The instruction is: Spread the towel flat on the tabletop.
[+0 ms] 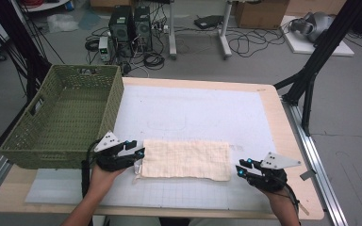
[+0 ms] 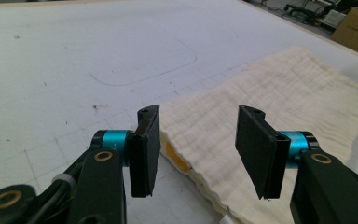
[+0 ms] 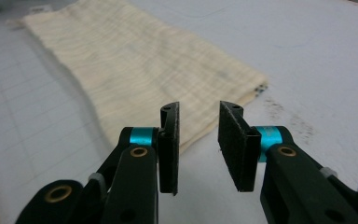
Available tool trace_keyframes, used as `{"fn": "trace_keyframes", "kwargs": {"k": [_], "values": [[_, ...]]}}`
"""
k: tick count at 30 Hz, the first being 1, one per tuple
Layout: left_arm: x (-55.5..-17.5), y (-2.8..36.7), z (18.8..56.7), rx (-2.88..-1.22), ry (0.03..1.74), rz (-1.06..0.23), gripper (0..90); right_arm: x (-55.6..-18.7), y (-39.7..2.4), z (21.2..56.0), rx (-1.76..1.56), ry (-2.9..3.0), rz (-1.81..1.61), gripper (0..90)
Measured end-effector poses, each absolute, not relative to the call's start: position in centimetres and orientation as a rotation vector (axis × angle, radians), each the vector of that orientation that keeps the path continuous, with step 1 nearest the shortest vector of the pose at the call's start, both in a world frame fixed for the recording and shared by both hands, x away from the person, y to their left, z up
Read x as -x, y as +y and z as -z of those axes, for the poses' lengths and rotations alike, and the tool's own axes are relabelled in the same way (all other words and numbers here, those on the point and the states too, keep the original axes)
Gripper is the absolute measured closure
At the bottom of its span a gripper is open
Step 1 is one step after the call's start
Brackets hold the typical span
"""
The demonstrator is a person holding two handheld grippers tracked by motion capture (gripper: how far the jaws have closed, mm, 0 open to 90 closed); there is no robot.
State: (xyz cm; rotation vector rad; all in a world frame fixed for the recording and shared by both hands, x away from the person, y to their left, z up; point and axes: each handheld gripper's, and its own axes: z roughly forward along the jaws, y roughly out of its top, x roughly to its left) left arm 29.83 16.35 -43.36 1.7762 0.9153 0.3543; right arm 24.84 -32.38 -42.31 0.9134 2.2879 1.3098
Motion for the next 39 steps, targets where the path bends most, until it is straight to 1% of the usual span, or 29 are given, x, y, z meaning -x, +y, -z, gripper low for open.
{"fn": "trace_keyframes", "kwargs": {"k": [3, 8, 13, 14, 16, 17, 18, 20, 24, 28, 29, 30, 33, 35, 37, 38, 39], "values": [[-30.6, 15.9, 43.6, -1.807, 0.950, -0.335, 52.2, -25.4, -32.3, 42.3, -0.997, 2.239, -1.306, 68.5], [-31.9, 15.0, 44.1, -1.864, 1.000, -0.337, 54.7, -27.3, -30.9, 42.5, -1.063, 2.220, -1.267, 67.3], [-32.5, 14.5, 44.9, -1.901, 1.033, -0.330, 57.8, -29.6, -29.1, 43.5, -1.155, 2.256, -1.185, 61.9], [-32.5, 14.4, 45.0, -1.909, 1.027, -0.335, 63.1, -30.2, -28.7, 43.8, -1.195, 2.262, -1.171, 60.4], [-32.5, 14.1, 45.1, -1.937, 1.013, -0.347, 77.2, -31.0, -28.2, 44.2, -1.241, 2.283, -1.163, 58.5], [-32.4, 14.0, 45.1, -1.943, 1.004, -0.363, 85.9, -31.4, -27.9, 44.4, -1.247, 2.294, -1.162, 60.9], [-32.4, 13.9, 45.0, -1.947, 1.002, -0.376, 87.1, -31.6, -27.6, 44.6, -1.239, 2.304, -1.157, 68.3], [-32.2, 14.0, 45.0, -1.941, 1.014, -0.402, 87.7, -31.7, -27.1, 44.6, -1.200, 2.314, -1.093, 86.4], [-32.0, 14.5, 44.9, -1.918, 1.035, -0.431, 87.7, -31.9, -27.1, 44.3, -1.206, 2.251, -1.032, 87.9], [-31.9, 14.2, 45.0, -1.941, 1.029, -0.436, 87.7, -32.2, -27.1, 44.6, -1.210, 2.234, -0.992, 87.6], [-31.9, 14.2, 45.0, -1.945, 1.030, -0.438, 87.4, -32.2, -27.0, 44.5, -1.206, 2.232, -0.974, 86.6], [-31.9, 14.2, 45.0, -1.939, 1.038, -0.441, 86.0, -32.2, -26.8, 44.5, -1.203, 2.229, -0.955, 82.7], [-32.0, 14.3, 44.7, -1.913, 1.038, -0.439, 69.8, -31.9, -26.8, 44.0, -1.182, 2.214, -0.938, 70.4], [-32.3, 14.3, 44.3, -1.880, 1.011, -0.436, 67.6, -31.9, -27.0, 43.5, -1.175, 2.185, -0.982, 63.8], [-32.9, 14.1, 43.9, -1.876, 1.005, -0.439, 62.9, -32.4, -27.0, 43.1, -1.154, 2.177, -1.016, 52.4], [-33.2, 14.0, 43.6, -1.860, 1.008, -0.440, 60.2, -32.7, -27.0, 42.9, -1.130, 2.177, -1.036, 49.2], [-33.6, 14.0, 43.4, -1.852, 1.002, -0.443, 58.5, -33.0, -26.9, 42.7, -1.107, 2.180, -1.042, 48.4]]}}
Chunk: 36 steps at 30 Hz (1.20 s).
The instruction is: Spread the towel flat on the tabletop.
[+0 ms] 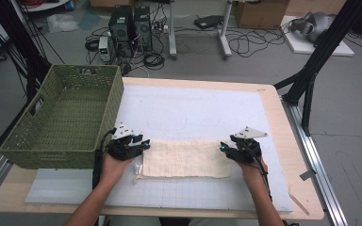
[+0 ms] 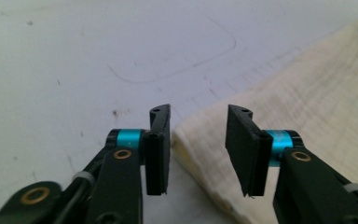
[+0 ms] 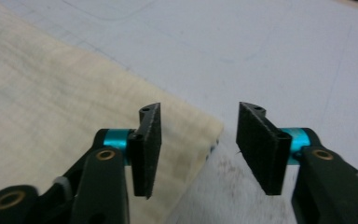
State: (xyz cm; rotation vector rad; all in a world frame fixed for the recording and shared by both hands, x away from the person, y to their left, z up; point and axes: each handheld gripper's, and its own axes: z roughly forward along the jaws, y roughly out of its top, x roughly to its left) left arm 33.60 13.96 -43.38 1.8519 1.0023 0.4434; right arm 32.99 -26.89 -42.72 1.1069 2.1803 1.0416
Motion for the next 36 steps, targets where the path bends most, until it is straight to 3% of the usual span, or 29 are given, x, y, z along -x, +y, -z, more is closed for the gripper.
{"fn": "trace_keyframes", "kwargs": {"k": [5, 14, 17, 18, 19, 20, 21, 28, 36], "values": [[-35.6, 13.6, 43.4, -1.868, 1.037, -0.413, 55.7, -35.0, -26.7, 42.9, -1.127, 2.213, -1.086, 45.9], [-36.0, 12.8, 44.4, -2.003, 1.018, -0.315, 55.0, -36.5, -27.0, 44.8, -1.182, 2.338, -1.079, 51.1], [-35.8, 12.6, 44.6, -2.055, 1.016, -0.343, 62.0, -36.3, -27.3, 44.9, -1.179, 2.335, -1.106, 59.0], [-35.8, 12.7, 44.5, -2.054, 1.013, -0.332, 68.4, -36.1, -27.5, 44.9, -1.178, 2.339, -1.117, 62.8], [-35.9, 12.8, 44.6, -2.055, 1.009, -0.320, 80.3, -35.9, -27.7, 44.9, -1.175, 2.338, -1.124, 70.2], [-35.8, 12.8, 44.6, -2.044, 1.017, -0.323, 83.4, -35.7, -27.8, 44.9, -1.169, 2.352, -1.136, 80.8], [-35.9, 12.8, 44.5, -2.037, 1.018, -0.322, 85.8, -35.5, -27.8, 44.9, -1.164, 2.362, -1.144, 83.5], [-36.1, 13.4, 43.7, -1.861, 1.059, -0.412, 86.8, -34.1, -27.5, 44.1, -1.101, 2.273, -1.070, 85.0], [-36.7, 12.6, 44.7, -1.863, 1.105, -0.430, 86.7, -35.3, -27.0, 44.1, -1.147, 2.188, -1.014, 84.8]]}}
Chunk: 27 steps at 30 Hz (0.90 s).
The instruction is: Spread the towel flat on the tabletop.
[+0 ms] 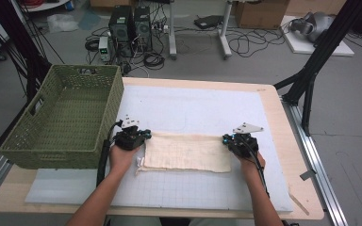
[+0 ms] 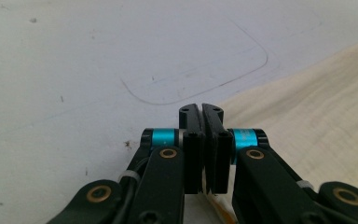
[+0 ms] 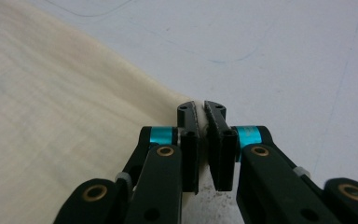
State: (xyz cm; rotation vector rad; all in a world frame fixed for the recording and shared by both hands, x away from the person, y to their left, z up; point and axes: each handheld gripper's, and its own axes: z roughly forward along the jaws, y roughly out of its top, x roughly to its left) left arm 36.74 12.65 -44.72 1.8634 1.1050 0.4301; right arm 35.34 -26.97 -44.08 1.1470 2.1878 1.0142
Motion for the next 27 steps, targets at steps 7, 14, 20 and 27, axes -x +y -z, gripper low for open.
{"fn": "trace_keyframes", "kwargs": {"k": [7, 14, 20, 27], "values": [[-36.9, 12.6, 45.0, -1.857, 1.116, -0.436, 85.7, -35.9, -26.4, 44.8, -1.172, 2.176, -0.948, 77.6], [-36.4, 14.1, 43.6, -1.723, 1.032, -0.386, 51.6, -35.0, -28.3, 43.6, -1.221, 2.043, -1.091, 41.8], [-35.0, 13.9, 42.2, -1.704, 0.927, -0.361, 32.7, -33.6, -29.2, 42.8, -1.168, 2.074, -1.141, 26.8], [-33.7, 14.2, 41.3, -1.676, 0.848, -0.327, 21.0, -31.5, -30.1, 41.9, -1.125, 2.074, -1.183, 11.3]]}}
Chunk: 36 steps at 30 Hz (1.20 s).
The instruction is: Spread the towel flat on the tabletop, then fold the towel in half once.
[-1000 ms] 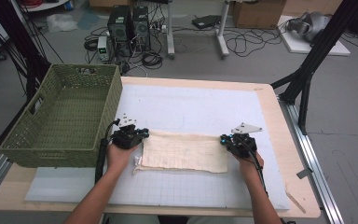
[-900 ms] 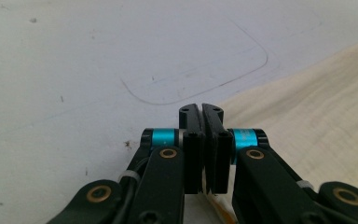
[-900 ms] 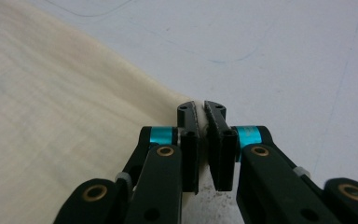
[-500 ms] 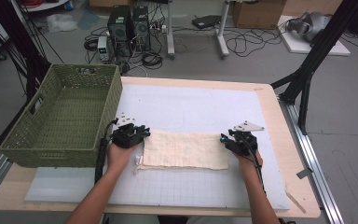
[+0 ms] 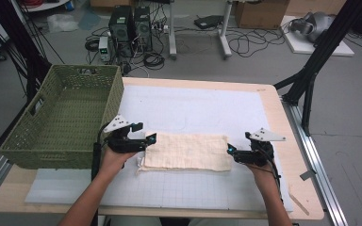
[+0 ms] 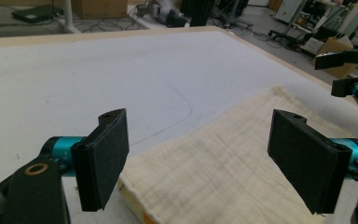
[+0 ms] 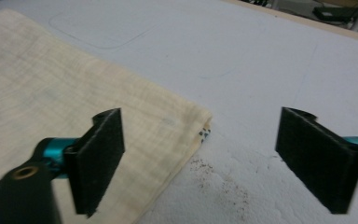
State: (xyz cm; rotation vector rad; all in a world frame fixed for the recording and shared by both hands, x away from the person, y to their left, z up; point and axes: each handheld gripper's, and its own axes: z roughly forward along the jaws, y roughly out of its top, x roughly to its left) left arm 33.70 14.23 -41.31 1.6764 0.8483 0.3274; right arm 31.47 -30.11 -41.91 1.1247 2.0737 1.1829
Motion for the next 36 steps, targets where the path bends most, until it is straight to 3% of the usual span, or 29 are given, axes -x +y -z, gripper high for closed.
{"fn": "trace_keyframes", "kwargs": {"k": [9, 36], "values": [[-32.2, 14.8, 41.9, -1.679, 0.850, -0.339, 20.6, -29.2, -30.2, 41.6, -1.026, 2.157, -1.179, 11.2], [-32.2, 15.3, 42.5, -1.699, 0.881, -0.328, 20.3, -29.6, -30.8, 41.3, -1.085, 2.108, -1.244, 10.9]]}}
